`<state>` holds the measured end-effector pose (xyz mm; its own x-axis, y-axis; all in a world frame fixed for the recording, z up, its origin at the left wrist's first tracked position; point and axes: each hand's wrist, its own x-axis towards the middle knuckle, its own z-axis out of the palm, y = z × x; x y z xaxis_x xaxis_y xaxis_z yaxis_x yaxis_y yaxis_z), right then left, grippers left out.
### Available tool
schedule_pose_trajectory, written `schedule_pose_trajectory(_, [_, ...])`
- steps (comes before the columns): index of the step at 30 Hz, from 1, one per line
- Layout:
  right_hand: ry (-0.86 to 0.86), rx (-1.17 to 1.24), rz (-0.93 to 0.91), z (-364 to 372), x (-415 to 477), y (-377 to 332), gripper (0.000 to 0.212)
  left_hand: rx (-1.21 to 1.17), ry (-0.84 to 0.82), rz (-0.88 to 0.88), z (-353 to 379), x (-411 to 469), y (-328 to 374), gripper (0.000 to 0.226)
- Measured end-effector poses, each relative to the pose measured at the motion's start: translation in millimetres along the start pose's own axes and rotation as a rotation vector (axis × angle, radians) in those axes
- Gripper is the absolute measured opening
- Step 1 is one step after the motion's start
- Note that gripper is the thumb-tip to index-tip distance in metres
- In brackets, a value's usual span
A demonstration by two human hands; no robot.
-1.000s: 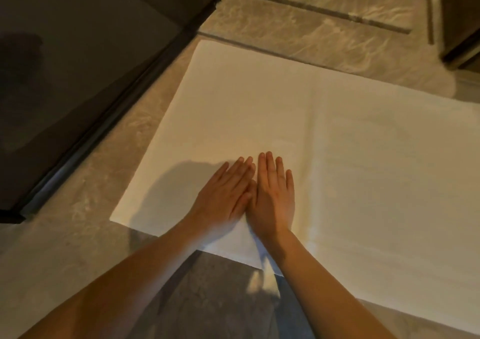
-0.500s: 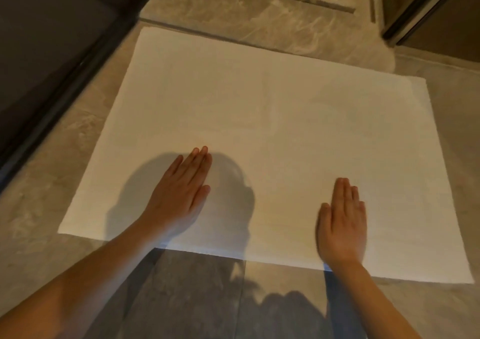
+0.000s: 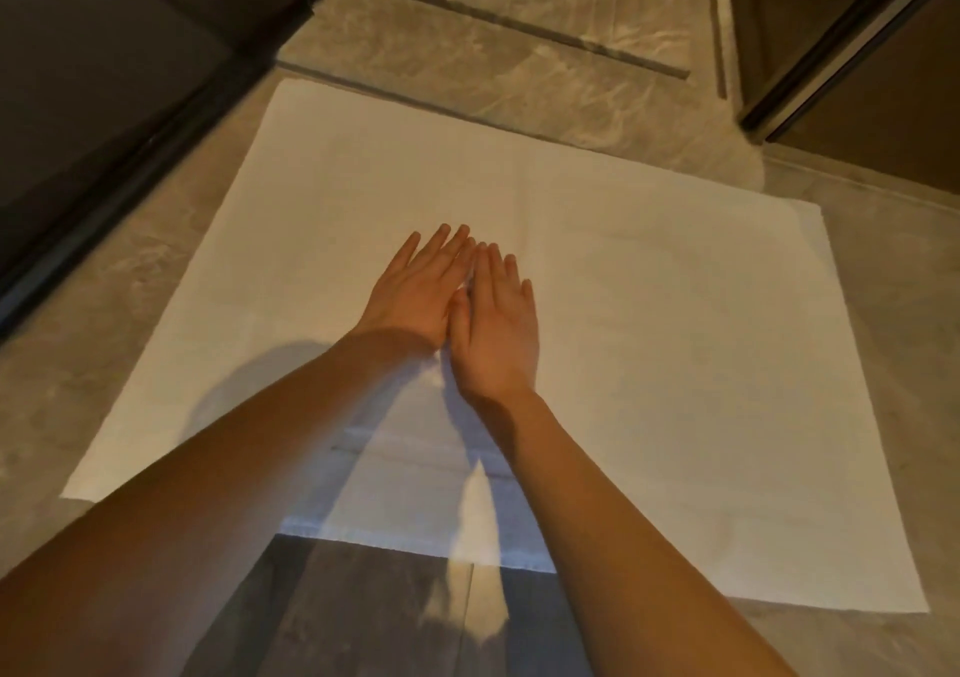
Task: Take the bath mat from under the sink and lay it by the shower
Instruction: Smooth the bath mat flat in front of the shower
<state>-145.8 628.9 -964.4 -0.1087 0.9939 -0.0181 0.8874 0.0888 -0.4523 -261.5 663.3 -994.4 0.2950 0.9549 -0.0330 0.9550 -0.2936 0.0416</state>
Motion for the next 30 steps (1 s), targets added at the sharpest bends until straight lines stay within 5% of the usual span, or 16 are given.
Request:
schedule_pose_trajectory(6, [-0.123, -0.133, -0.072, 11.4, 18.9, 31.0, 0.059, -0.037, 0.054, 0.029, 17.2, 3.0, -9.9, 0.062])
schedule_pose_trajectory(15, [-0.028, -0.281, 0.217, -54.7, -13.8, 166.2, 0.059, -0.173, 0.115, 0.049, 12.9, 0.5, -10.9, 0.058])
schedule_pose_trajectory(30, [-0.046, -0.306, 0.214, -56.6, -16.6, 172.9, 0.064, -0.152, 0.066, -0.049, 7.1, 80.0, -9.5, 0.059])
